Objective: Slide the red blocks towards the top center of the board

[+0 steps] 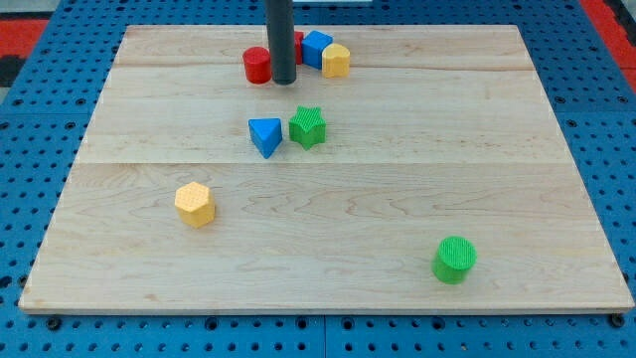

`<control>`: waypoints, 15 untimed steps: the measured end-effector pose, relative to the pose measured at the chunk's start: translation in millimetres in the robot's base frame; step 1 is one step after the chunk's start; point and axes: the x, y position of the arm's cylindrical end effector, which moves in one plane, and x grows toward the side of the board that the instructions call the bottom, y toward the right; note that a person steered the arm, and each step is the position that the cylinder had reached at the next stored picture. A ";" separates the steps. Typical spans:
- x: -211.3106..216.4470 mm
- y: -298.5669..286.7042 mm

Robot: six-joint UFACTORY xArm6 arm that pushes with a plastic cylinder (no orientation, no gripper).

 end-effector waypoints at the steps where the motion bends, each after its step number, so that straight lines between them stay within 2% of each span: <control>1: -1.0 -75.7; 2: -26.8 -25.5; 3: -24.5 -4.9; 4: -1.4 20.8; 5: 5.6 114.2; 6: 44.7 98.1; 7: 65.5 90.4; 8: 62.5 96.6; 9: 56.8 146.4; 11: 45.1 184.7; 12: 56.0 266.5; 14: 106.6 295.2; 15: 106.8 320.8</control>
